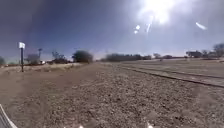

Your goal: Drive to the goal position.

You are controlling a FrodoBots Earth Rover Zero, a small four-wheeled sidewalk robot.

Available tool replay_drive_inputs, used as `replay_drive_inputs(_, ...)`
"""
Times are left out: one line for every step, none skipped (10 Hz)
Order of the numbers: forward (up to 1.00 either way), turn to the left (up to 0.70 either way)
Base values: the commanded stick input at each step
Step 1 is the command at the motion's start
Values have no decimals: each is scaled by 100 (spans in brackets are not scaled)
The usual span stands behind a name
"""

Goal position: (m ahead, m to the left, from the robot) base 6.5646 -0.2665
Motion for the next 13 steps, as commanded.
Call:
replay_drive_inputs(70,0)
replay_drive_inputs(70,0)
replay_drive_inputs(70,0)
replay_drive_inputs(70,0)
replay_drive_inputs(70,0)
replay_drive_inputs(70,35)
replay_drive_inputs(70,35)
replay_drive_inputs(70,35)
replay_drive_inputs(70,0)
replay_drive_inputs(70,0)
replay_drive_inputs(70,0)
replay_drive_inputs(70,0)
replay_drive_inputs(70,0)
